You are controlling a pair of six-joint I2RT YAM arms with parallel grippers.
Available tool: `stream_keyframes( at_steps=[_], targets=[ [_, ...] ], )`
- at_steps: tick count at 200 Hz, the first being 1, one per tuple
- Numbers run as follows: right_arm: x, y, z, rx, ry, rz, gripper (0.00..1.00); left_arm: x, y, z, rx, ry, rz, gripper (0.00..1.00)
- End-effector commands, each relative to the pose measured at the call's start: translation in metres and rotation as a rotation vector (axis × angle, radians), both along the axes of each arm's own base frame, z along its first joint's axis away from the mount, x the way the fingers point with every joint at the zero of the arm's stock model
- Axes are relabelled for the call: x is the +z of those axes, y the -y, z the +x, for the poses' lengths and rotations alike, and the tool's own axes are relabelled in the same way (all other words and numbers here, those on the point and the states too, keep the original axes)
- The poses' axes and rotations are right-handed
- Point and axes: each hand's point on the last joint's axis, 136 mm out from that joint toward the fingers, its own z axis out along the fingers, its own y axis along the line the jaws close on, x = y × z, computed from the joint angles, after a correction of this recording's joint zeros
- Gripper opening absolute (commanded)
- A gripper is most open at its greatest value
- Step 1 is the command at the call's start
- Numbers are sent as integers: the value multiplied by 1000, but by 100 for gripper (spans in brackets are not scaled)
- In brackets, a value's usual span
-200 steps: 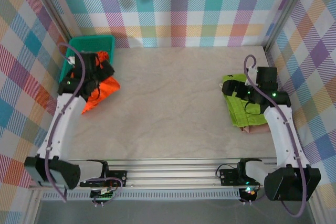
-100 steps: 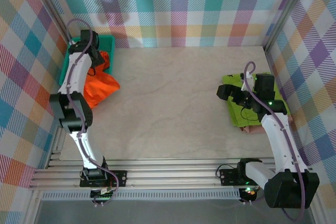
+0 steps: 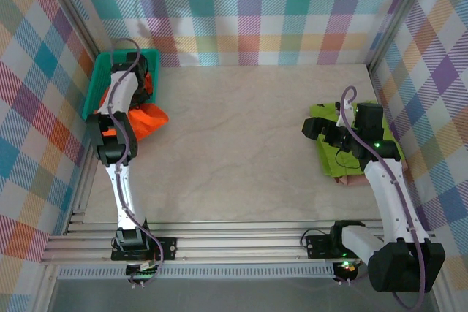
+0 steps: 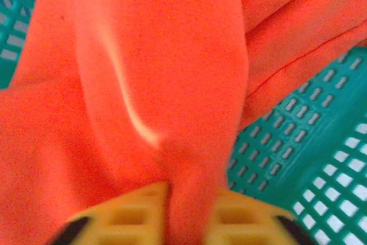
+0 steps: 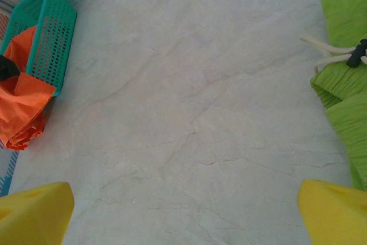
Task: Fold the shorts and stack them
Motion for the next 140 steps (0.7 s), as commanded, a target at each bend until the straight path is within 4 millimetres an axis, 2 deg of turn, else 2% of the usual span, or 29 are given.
stream_keyframes(
  at_steps=[1,10,31,50,74,93,116,140],
  targets=[
    [4,-1,-1,6,26,7,100,73,0,1,-3,157,-24,2],
    [7,-2,-2,8,38,9,99,97,5,2,-18,225,-49,0],
    [14,-2,-4,5,64,14,99,168,22,-1,-67,421,-120,0],
    [22,-3,-5,3,97,22,99,237,42,-12,-124,617,-198,0],
    [33,-3,-9,-2,144,32,99,318,78,-35,-227,848,-317,0],
    [41,-2,-12,-15,186,34,99,377,119,-60,-357,1011,-421,0],
    [50,1,-15,-36,227,32,100,428,176,-86,-523,1141,-600,0],
    [59,3,-17,-51,263,31,99,455,241,-109,-706,1162,-797,0]
  ],
)
